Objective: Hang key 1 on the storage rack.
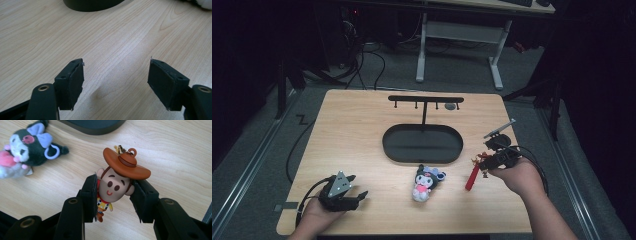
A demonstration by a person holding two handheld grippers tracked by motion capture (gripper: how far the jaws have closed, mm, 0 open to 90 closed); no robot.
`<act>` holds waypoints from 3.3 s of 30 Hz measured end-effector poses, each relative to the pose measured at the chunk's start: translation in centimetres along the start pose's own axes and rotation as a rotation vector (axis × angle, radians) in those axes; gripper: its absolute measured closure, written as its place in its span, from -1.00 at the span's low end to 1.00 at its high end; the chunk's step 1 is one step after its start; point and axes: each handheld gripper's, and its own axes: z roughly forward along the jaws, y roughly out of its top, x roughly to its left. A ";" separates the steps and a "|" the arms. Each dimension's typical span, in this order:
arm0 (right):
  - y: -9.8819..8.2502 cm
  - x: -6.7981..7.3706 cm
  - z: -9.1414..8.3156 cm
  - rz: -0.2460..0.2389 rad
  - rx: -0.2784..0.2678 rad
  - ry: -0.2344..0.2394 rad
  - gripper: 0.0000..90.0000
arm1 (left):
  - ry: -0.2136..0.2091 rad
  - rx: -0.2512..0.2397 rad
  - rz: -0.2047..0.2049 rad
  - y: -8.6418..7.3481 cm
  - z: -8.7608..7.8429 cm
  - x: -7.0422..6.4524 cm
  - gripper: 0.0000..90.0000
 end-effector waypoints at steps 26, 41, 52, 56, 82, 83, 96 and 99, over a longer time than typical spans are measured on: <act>4.3 2.2 -3.0 -0.065 -0.050 -0.019 0.30 | -0.001 0.006 0.003 0.0 -0.1 0.1 -0.35; 5.8 2.3 -2.8 -0.065 -0.047 -0.025 0.30 | -0.004 0.008 0.002 0.0 -0.2 0.1 -0.35; 6.9 2.0 -3.1 -0.067 -0.051 -0.031 0.30 | -0.004 0.011 0.000 -0.1 -0.1 0.2 -0.35; 7.3 2.1 -3.0 -0.067 -0.051 -0.031 0.30 | -0.004 0.011 -0.001 -0.1 -0.1 0.2 -0.35; 10.3 2.0 -3.1 -0.070 -0.067 -0.032 0.30 | -0.003 0.009 -0.010 -0.2 -0.2 0.4 -0.35; 10.3 2.0 -3.1 -0.070 -0.067 -0.032 0.30 | -0.003 0.009 -0.009 -0.2 -0.2 0.4 -0.35; 11.9 1.8 -3.4 -0.058 -0.090 -0.040 0.30 | -0.004 0.009 -0.010 -0.2 -0.2 0.5 -0.35; 12.2 1.9 -3.4 -0.061 -0.091 -0.041 0.30 | -0.002 0.007 -0.010 -0.3 -0.2 0.5 -0.35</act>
